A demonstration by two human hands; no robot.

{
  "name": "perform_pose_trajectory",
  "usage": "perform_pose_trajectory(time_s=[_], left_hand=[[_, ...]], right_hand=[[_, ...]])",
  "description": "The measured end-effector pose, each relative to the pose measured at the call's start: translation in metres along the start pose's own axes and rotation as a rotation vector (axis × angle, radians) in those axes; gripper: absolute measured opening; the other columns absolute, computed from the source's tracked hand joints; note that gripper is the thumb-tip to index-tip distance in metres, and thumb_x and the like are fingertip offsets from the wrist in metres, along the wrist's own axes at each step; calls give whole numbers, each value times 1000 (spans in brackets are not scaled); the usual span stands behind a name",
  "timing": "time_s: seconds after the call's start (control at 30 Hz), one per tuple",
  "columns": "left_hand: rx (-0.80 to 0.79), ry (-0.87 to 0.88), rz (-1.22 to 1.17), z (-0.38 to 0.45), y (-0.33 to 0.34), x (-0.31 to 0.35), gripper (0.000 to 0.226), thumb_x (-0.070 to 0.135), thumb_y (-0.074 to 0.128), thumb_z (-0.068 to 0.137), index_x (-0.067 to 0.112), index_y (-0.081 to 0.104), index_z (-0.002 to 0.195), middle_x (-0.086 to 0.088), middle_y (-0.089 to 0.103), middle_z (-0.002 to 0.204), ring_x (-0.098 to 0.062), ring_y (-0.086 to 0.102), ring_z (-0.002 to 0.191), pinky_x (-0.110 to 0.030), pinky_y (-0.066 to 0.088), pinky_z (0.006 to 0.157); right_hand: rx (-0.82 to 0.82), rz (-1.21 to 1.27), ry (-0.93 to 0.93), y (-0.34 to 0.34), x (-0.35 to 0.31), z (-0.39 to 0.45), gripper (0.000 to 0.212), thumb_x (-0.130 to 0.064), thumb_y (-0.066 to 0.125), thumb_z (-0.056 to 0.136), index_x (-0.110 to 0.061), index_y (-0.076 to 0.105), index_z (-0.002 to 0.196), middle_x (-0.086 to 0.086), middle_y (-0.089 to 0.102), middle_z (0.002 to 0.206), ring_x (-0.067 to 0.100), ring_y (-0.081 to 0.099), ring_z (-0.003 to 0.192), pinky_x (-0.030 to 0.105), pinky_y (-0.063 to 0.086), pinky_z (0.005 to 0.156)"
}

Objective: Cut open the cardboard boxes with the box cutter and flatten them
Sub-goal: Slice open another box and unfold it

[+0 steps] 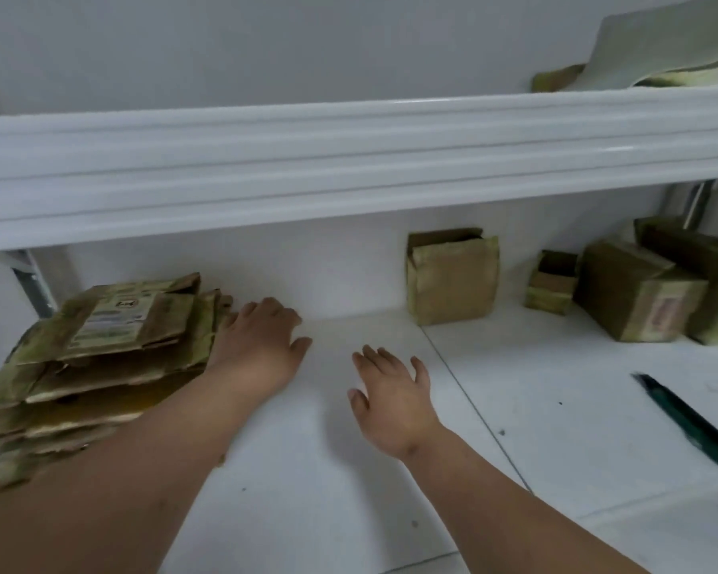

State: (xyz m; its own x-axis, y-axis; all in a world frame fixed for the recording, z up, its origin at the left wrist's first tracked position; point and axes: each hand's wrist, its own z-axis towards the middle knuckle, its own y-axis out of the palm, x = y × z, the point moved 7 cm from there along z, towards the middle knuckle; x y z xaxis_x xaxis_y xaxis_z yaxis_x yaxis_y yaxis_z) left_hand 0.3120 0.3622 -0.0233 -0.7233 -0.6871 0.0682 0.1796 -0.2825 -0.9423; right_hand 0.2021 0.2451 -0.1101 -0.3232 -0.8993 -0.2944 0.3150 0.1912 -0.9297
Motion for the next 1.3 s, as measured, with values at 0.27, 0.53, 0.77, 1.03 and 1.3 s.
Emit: perform_pose_trajectory(time_s=[0.27, 0.53, 0.77, 1.03, 1.3], left_hand=[[42, 170, 20, 15, 37, 174, 17, 38, 54, 96, 22, 60, 93, 4, 68, 95, -20, 63, 89, -28, 26, 72], [-70, 285, -17, 48, 80, 277, 35, 46, 53, 97, 21, 58, 73, 2, 65, 76, -21, 63, 78, -28, 32, 70], [-89, 395, -86, 97, 124, 335, 31, 11, 51, 97, 21, 51, 67, 4, 56, 72, -22, 63, 81, -26, 46, 71], [-222, 433, -89, 127, 138, 413, 49, 26, 36, 103, 24, 28, 151, -4, 38, 147, -25, 40, 132, -37, 35, 106], [-373, 267, -223, 168, 160, 504, 68, 42, 44, 100, 25, 10, 156, -3, 19, 161, -25, 28, 144, -40, 31, 113]], right_hand=[[-51, -14, 212, -43, 170, -67, 54, -31, 41, 101, -24, 27, 154, -2, 18, 164, 13, 7, 151, 46, -2, 120], [-54, -5, 361, -60, 269, -96, 53, -30, 42, 100, -26, 32, 152, -2, 24, 161, 14, 13, 150, 47, 1, 121], [44, -36, 452, -92, 333, -94, 52, -33, 44, 100, -26, 36, 150, -4, 32, 157, 16, 22, 147, 43, 10, 121], [108, 50, 619, -116, 422, -94, 54, -32, 44, 99, -25, 33, 152, -4, 31, 157, 18, 29, 144, 40, 20, 117], [235, 280, 674, -158, 531, -73, 63, -28, 56, 92, -22, 28, 148, 3, 38, 143, 28, 50, 123, 45, 44, 102]])
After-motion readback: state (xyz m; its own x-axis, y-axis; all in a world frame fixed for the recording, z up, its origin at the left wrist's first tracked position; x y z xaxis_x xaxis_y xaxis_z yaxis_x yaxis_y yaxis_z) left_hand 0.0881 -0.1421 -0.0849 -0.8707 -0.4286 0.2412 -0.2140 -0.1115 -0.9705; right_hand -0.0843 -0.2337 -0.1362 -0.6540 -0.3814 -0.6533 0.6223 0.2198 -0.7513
